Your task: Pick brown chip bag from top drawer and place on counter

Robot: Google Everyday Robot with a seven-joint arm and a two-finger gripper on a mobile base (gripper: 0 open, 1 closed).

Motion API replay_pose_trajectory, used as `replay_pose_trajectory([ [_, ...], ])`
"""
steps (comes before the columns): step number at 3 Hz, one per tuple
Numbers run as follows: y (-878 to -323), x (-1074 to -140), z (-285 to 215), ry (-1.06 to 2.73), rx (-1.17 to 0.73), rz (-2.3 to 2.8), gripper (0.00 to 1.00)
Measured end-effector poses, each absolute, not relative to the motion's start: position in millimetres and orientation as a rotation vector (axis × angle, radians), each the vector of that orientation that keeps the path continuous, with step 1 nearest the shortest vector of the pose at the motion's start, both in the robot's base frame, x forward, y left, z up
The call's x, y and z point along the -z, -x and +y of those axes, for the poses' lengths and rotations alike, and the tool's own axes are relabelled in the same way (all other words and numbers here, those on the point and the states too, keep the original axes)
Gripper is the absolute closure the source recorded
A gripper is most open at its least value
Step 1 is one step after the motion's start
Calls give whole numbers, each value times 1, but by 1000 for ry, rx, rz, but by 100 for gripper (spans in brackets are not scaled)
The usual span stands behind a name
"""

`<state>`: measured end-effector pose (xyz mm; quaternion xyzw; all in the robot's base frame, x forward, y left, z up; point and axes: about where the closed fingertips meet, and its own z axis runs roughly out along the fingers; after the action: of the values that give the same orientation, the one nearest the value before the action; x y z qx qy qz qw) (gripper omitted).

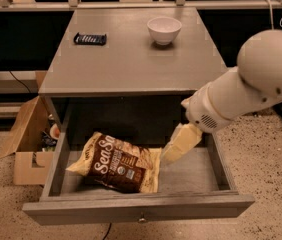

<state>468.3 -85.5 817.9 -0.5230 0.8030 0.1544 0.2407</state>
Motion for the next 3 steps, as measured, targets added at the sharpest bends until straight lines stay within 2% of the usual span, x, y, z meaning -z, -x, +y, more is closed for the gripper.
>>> replay_pose_trajectory([
  [2,-462,-731,-32,1501,-529,2170,0],
  [3,-480,-702,-13,1448,-553,2188,0],
])
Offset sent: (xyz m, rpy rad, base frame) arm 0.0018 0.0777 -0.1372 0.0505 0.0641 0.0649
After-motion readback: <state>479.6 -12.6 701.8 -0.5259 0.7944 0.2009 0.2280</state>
